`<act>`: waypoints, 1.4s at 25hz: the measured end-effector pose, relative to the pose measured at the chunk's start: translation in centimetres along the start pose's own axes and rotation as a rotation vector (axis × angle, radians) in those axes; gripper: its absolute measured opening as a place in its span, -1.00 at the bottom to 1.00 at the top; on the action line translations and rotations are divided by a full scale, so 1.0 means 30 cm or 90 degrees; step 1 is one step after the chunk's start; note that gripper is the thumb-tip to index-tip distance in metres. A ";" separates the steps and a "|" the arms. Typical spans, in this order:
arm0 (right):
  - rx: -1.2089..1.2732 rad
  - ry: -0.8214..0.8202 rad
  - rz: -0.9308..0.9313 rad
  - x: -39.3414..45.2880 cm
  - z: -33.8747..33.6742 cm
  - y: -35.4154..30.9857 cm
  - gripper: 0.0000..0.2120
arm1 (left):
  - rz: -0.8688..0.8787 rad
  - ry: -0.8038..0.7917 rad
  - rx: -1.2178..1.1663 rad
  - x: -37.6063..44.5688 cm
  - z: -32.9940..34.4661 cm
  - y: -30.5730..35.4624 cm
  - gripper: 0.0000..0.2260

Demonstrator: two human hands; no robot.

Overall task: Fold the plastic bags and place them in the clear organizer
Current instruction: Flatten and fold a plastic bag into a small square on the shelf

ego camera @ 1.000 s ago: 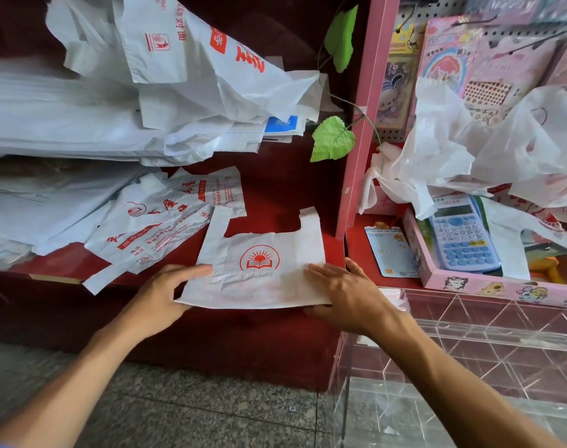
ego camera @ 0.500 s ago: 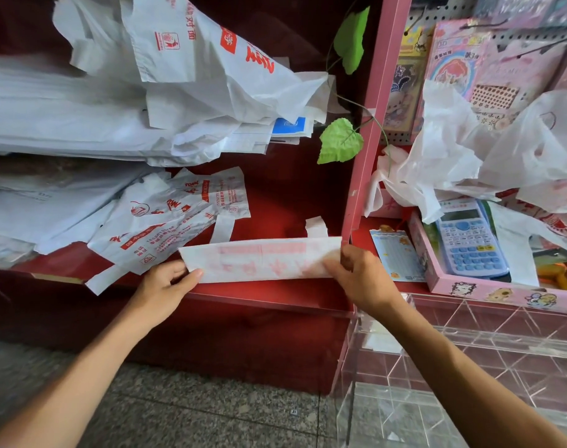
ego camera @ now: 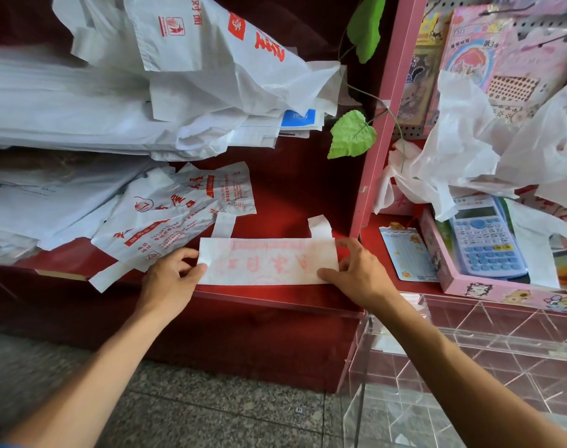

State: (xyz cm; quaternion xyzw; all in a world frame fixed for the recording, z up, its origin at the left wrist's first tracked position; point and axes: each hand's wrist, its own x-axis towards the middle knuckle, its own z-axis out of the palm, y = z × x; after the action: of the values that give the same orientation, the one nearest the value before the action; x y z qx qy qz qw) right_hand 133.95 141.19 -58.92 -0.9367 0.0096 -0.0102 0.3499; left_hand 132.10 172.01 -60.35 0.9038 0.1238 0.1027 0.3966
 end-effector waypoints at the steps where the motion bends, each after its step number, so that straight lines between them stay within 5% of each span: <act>1: -0.010 -0.004 -0.004 -0.002 0.003 -0.004 -0.42 | 0.008 0.017 0.032 -0.002 -0.003 0.002 -0.73; 5: 0.049 -0.055 -0.014 -0.034 0.017 -0.043 -0.45 | 0.191 0.094 0.257 -0.037 0.008 0.063 -0.69; 8: 0.188 -0.201 -0.052 -0.099 0.048 -0.117 -0.51 | 0.299 -0.028 0.262 -0.099 0.068 0.167 -0.68; 11: 0.241 -0.290 -0.090 -0.133 0.049 -0.155 -0.68 | 0.264 -0.163 0.317 -0.135 0.143 0.204 -0.59; 14: 0.255 -0.095 -0.049 -0.101 0.021 -0.124 -0.85 | 0.252 -0.211 0.363 -0.131 0.147 0.188 -0.49; 17: 0.030 0.073 -0.041 -0.048 -0.020 -0.047 -0.80 | 0.268 -0.229 0.345 -0.129 0.122 0.166 -0.30; 20: -0.008 -0.005 -0.013 -0.025 -0.027 -0.016 -0.71 | 0.284 -0.237 0.343 -0.143 0.116 0.160 -0.19; 23: 0.117 -0.059 0.010 -0.020 -0.022 -0.038 -0.72 | 0.298 -0.251 0.415 -0.151 0.129 0.159 -0.02; 27: 0.243 -0.088 0.012 -0.029 -0.017 -0.062 -0.78 | 0.272 -0.309 0.480 -0.170 0.154 0.144 -0.07; 35: 0.280 -0.055 0.067 -0.006 -0.058 -0.024 -0.59 | 0.282 -0.315 0.486 -0.160 0.156 0.135 -0.13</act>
State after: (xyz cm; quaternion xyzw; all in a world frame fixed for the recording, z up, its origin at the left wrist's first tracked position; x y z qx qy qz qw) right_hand 133.75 140.59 -57.14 -0.8355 0.0410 0.0466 0.5459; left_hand 129.45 164.65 -60.87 0.9862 -0.1396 -0.0858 0.0244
